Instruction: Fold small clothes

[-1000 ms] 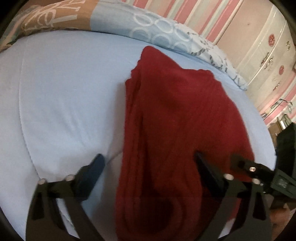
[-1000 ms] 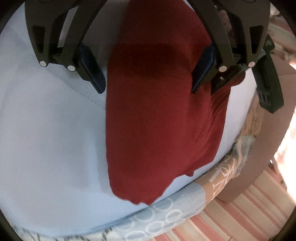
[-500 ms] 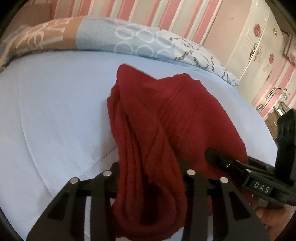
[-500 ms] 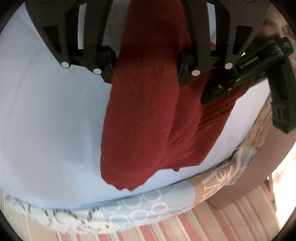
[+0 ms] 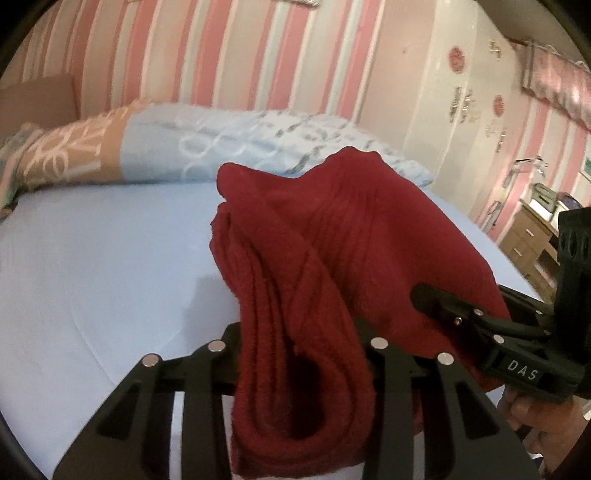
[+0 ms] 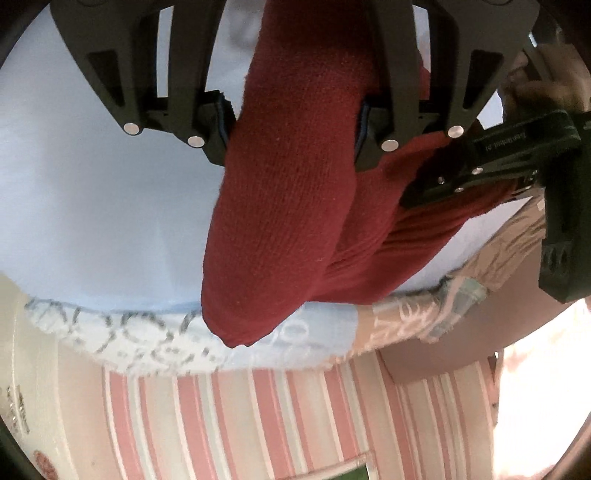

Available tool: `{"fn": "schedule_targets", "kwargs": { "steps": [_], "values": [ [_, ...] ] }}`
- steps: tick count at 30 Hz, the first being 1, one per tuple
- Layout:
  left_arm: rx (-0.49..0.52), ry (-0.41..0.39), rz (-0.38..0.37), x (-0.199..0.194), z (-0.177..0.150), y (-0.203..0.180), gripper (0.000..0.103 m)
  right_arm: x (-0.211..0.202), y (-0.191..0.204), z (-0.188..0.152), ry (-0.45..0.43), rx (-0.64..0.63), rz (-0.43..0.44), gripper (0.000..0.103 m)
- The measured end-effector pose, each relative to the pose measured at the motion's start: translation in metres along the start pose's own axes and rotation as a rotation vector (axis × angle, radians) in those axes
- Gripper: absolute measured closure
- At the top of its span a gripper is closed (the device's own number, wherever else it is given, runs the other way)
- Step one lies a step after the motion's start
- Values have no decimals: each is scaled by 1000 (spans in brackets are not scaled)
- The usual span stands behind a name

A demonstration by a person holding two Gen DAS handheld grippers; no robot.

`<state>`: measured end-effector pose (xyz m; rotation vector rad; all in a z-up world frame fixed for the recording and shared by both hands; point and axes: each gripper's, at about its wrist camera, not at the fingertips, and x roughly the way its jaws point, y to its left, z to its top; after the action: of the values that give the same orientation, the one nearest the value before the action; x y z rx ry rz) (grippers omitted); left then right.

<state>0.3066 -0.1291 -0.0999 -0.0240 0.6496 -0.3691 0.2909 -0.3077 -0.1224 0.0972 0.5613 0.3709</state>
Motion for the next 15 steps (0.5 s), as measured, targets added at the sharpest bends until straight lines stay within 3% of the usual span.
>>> {"fn": "schedule_targets", "kwargs": {
  "steps": [3, 9, 15],
  "values": [
    [23, -25, -5, -18, 10, -39, 65, -47, -16, 9, -34, -10, -18, 53],
    [79, -62, 74, -44, 8, -130, 66, -121, -42, 6, -67, -84, -84, 53],
    [72, -19, 107, -17, -26, -172, 66, -125, -89, -47, -23, -54, -90, 53]
  ]
}}
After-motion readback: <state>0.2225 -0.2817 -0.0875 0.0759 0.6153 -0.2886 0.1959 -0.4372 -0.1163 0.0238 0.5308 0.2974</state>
